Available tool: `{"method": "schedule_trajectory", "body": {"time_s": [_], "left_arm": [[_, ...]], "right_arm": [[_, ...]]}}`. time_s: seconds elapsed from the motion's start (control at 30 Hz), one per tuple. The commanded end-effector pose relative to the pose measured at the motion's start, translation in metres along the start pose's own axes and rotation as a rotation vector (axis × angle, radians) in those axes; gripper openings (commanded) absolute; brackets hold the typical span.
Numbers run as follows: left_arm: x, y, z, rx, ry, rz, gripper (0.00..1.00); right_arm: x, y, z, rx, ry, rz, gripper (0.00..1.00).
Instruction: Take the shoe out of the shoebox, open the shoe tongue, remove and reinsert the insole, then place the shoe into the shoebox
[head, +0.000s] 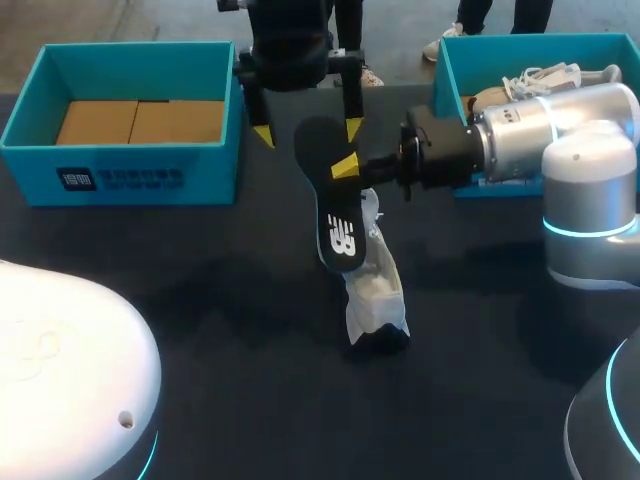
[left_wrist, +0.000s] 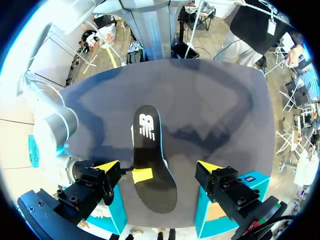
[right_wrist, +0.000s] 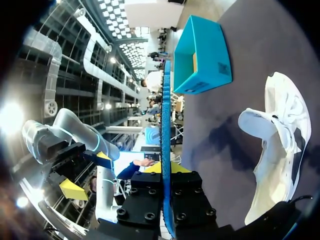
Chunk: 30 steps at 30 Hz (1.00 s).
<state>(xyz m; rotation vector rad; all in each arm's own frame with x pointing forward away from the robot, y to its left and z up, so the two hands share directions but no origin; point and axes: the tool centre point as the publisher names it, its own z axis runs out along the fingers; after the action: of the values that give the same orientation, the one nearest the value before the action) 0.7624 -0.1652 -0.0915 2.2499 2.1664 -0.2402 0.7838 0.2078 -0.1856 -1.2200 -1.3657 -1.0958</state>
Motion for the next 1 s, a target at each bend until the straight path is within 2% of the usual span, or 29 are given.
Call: {"method": "schedule_trajectory", "body": {"time_s": [0.03,1.0], "left_arm": [[0.0020,-0.0005,0.0008,-0.005,-0.006,0.000,1.00],[0.0058,-0.0025,0.0043,-0.021,-0.034,-0.010,1.00]], "right_arm": [[0.0012,0.0000,-0.0002,0.002,-0.003,-0.001,0.00],[0.0013,-0.0012,-0.0005,-0.003,-0.004,-0.002,0.00]]}}
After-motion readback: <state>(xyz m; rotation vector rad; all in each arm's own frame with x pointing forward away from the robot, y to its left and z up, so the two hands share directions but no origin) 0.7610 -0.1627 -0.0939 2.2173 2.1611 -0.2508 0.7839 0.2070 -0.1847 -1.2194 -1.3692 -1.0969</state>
